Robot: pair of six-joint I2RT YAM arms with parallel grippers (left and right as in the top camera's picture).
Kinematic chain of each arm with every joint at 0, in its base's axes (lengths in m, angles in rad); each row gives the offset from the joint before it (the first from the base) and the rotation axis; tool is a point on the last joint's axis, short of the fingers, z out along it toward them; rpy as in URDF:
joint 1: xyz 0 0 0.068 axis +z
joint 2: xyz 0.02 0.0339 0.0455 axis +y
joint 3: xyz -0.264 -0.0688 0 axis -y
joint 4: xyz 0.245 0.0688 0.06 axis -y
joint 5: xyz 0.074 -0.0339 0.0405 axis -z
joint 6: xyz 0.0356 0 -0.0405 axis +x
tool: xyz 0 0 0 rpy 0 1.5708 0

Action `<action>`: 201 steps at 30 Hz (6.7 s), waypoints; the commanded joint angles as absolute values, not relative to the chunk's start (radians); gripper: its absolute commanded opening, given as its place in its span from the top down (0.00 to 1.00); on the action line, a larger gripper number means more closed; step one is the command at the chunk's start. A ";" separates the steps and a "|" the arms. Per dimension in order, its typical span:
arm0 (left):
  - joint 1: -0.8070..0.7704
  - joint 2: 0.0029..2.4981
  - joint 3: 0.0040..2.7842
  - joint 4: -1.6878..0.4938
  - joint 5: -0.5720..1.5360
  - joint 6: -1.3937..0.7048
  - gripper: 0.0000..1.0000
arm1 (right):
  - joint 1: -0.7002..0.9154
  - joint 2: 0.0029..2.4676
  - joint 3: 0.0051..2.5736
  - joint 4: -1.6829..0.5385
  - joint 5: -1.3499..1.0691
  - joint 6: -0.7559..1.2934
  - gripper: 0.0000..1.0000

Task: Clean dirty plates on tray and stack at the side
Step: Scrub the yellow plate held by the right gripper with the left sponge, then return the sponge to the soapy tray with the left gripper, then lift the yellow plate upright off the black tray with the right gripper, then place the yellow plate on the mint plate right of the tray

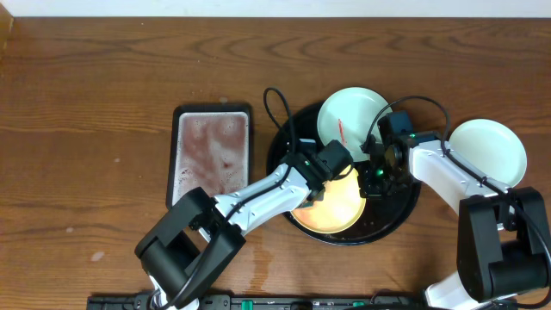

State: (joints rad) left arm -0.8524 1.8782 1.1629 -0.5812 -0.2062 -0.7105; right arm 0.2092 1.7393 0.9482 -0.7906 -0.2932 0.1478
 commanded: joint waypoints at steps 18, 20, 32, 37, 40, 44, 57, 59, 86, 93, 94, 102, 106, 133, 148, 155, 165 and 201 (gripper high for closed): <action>-0.907 2.046 1.119 -0.157 0.512 -0.820 0.93 | 0.198 1.750 0.952 -0.796 -0.192 0.153 0.99; -0.905 2.042 1.119 -0.190 0.512 -0.817 0.93 | 0.198 1.750 0.952 -0.796 -0.192 0.153 0.99; -0.847 1.898 1.134 -0.594 0.137 -0.805 0.93 | 0.198 1.750 0.952 -0.796 -0.192 0.153 0.99; -0.815 1.845 1.134 -0.685 -0.203 -0.785 0.92 | 0.198 1.750 0.952 -0.796 -0.192 0.152 0.99; -0.810 1.844 1.138 -0.688 -0.316 -0.711 0.92 | 0.198 1.750 0.952 -0.796 -0.192 0.152 0.99; -0.810 1.829 1.191 -0.734 -0.349 -0.666 0.92 | 0.198 1.750 0.952 -0.796 -0.192 0.152 0.99; -0.721 1.573 1.366 -1.080 -0.381 -0.649 0.92 | 0.197 1.745 0.952 -0.785 -0.191 0.140 0.99; -0.637 1.571 1.332 -1.086 -0.437 -0.623 0.92 | 0.197 1.745 0.952 -0.764 -0.192 0.116 0.99; -0.121 1.289 1.097 -0.896 0.228 -0.344 0.32 | 0.398 1.328 0.952 -0.842 0.130 0.243 0.99; -0.121 1.192 1.097 -0.924 0.228 -0.344 0.18 | 0.553 1.207 0.952 -0.879 0.448 0.318 0.99; -0.121 1.190 1.097 -0.924 0.228 -0.344 0.18 | 0.587 1.190 0.952 -0.879 0.500 0.318 0.99; -0.121 1.190 1.097 -0.924 0.228 -0.344 0.17 | 0.863 1.142 0.952 -0.876 0.942 0.313 0.99; -0.121 1.190 1.097 -0.924 0.228 -0.344 0.17 | 0.988 1.143 0.952 -0.875 1.052 0.291 0.99; -0.121 1.190 1.097 -0.924 0.228 -0.344 0.17 | 1.180 1.143 0.952 -0.868 1.130 0.253 0.99; -0.121 1.190 1.097 -0.924 0.228 -0.344 0.17 | 1.180 1.143 0.952 -0.868 1.137 0.254 0.99; -0.121 1.190 1.097 -0.924 0.228 -0.344 0.17 | 1.179 1.143 0.952 -0.867 1.137 0.258 0.99; -0.121 1.190 1.097 -0.924 0.228 -0.344 0.17 | 1.178 1.144 0.952 -0.867 1.137 0.269 0.99; -0.121 1.190 1.097 -0.924 0.228 -0.344 0.16 | 0.181 1.124 0.975 -0.739 -0.058 0.143 0.99</action>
